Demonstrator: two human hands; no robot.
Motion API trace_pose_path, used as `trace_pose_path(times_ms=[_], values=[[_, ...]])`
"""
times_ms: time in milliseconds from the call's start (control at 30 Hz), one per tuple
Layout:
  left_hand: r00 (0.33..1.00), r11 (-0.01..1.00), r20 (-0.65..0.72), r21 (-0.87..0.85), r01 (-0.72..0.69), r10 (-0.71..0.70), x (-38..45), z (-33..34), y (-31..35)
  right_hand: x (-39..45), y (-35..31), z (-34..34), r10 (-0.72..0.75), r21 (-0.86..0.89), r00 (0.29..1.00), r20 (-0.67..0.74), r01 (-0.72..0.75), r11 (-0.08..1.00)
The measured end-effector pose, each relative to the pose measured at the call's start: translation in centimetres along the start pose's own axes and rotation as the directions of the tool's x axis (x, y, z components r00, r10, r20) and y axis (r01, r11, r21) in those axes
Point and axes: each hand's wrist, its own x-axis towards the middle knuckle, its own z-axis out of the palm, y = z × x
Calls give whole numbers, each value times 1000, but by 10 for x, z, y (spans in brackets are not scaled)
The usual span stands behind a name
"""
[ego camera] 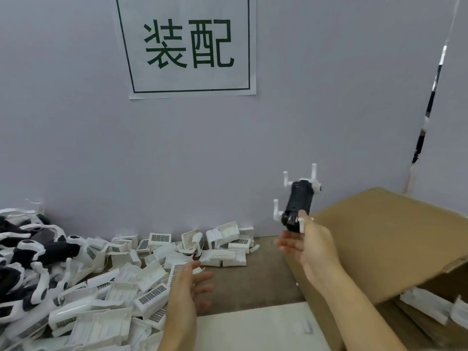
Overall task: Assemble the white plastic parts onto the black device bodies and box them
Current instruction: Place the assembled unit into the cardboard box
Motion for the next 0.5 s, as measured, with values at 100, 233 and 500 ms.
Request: trace_pose_path(times_ms=[100, 233, 500], values=[[1000, 1000, 4, 15, 4, -4, 3, 0, -1, 15, -55, -27, -82, 113, 978, -191, 105, 988], [1000, 1000, -11, 26, -2, 2, 1, 0, -2, 26, -117, -68, -99, 173, 945, -312, 158, 972], [999, 962, 45, 272, -29, 17, -4, -1, -6, -12, -66, -25, -13, -204, 999, -45, 3, 979]])
